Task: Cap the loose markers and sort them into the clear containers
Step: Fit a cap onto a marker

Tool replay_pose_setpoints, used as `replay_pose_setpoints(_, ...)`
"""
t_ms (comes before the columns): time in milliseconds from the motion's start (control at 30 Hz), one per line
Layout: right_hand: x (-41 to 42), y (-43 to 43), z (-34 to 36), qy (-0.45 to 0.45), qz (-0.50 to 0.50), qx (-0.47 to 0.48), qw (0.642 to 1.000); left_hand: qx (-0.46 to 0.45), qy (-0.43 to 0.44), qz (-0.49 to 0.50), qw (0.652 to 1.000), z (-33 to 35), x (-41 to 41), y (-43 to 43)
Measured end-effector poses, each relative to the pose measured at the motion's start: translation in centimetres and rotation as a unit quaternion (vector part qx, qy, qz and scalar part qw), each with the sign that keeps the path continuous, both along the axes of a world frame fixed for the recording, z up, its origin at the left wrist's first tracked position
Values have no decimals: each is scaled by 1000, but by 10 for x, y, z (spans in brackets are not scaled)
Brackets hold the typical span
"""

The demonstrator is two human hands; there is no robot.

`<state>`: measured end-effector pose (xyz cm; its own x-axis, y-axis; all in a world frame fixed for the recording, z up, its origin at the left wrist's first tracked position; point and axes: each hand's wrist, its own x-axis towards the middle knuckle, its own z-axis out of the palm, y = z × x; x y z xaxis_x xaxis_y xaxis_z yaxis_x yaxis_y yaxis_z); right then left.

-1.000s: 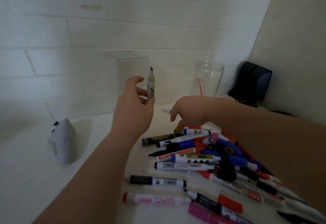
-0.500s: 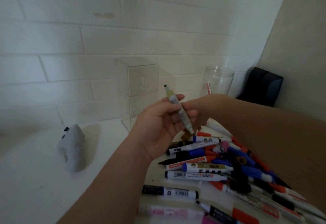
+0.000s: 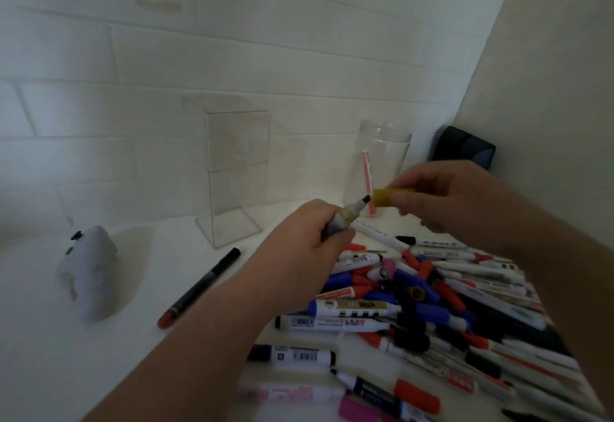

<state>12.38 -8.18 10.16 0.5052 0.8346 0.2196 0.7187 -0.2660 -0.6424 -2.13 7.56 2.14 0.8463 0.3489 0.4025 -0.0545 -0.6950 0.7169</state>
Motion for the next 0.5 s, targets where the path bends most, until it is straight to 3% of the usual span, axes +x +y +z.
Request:
replay_pose_setpoints(100, -21, -40, -21, 132, -22, 115, 984, 86, 4, -18, 996, 2, 1, -8)
replay_pose_setpoints(167, -29, -53, -33, 135, -23, 155, 978, 114, 17, -27, 993, 1, 2, -15)
replay_pose_setpoints(500, -38, -70, -55, -117, -26, 125, 985, 160, 103, -17, 982, -3, 4, -32)
